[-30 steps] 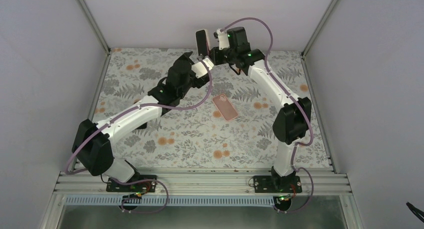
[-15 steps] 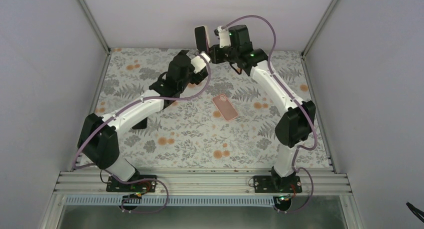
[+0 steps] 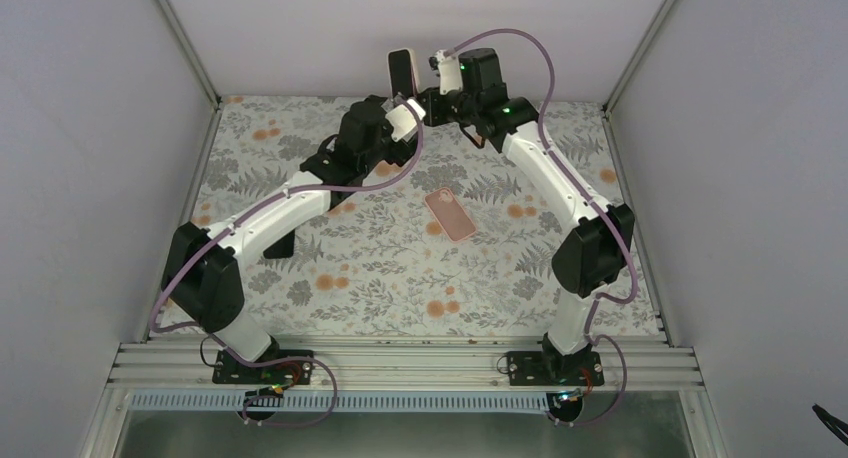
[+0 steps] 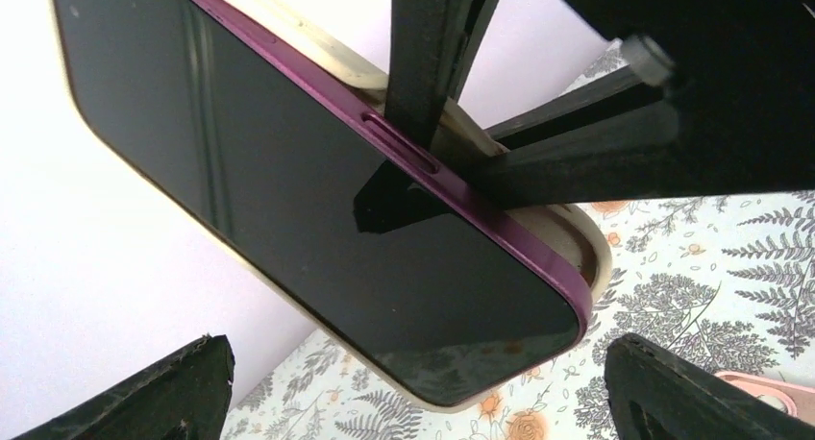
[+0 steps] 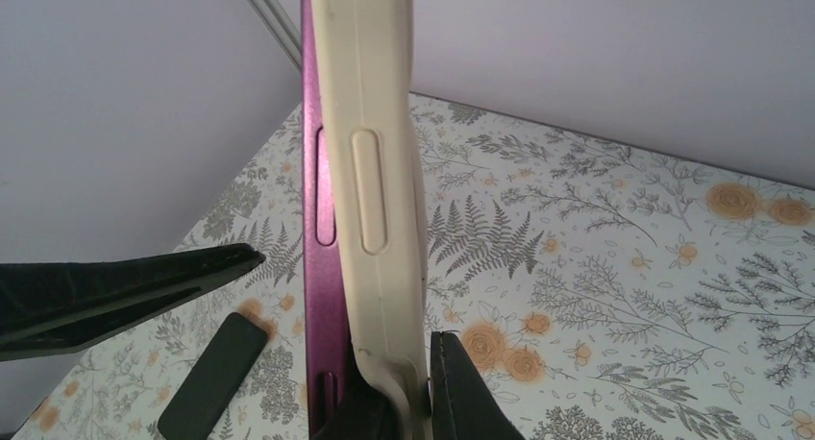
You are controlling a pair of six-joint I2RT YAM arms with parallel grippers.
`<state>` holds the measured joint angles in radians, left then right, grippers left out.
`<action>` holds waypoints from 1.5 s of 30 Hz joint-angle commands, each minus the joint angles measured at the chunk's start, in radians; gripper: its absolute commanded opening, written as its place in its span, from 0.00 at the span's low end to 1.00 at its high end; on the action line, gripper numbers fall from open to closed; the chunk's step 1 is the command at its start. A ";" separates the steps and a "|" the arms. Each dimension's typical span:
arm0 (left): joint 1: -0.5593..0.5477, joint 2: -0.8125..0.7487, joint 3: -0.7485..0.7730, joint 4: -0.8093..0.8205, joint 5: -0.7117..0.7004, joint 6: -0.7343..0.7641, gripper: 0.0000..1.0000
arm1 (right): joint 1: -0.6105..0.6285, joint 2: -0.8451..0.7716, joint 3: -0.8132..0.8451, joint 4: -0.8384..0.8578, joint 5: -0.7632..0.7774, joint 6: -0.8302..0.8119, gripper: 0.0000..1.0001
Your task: Take the phone out of the phone case
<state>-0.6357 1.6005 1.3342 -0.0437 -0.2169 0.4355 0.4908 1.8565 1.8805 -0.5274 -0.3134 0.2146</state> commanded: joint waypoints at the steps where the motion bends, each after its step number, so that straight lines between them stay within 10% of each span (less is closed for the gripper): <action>1: 0.005 0.002 0.037 -0.014 0.029 -0.039 0.95 | 0.009 -0.053 0.010 0.078 -0.023 0.010 0.03; 29: 0.031 -0.037 0.048 -0.005 0.044 -0.096 0.94 | 0.009 -0.044 0.001 0.084 -0.049 -0.006 0.03; 45: -0.042 0.023 0.047 0.158 -0.361 -0.096 0.89 | 0.020 -0.059 -0.009 0.086 -0.080 0.012 0.03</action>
<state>-0.6846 1.5951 1.3502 0.0227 -0.4019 0.3546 0.4904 1.8561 1.8709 -0.4656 -0.3347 0.2119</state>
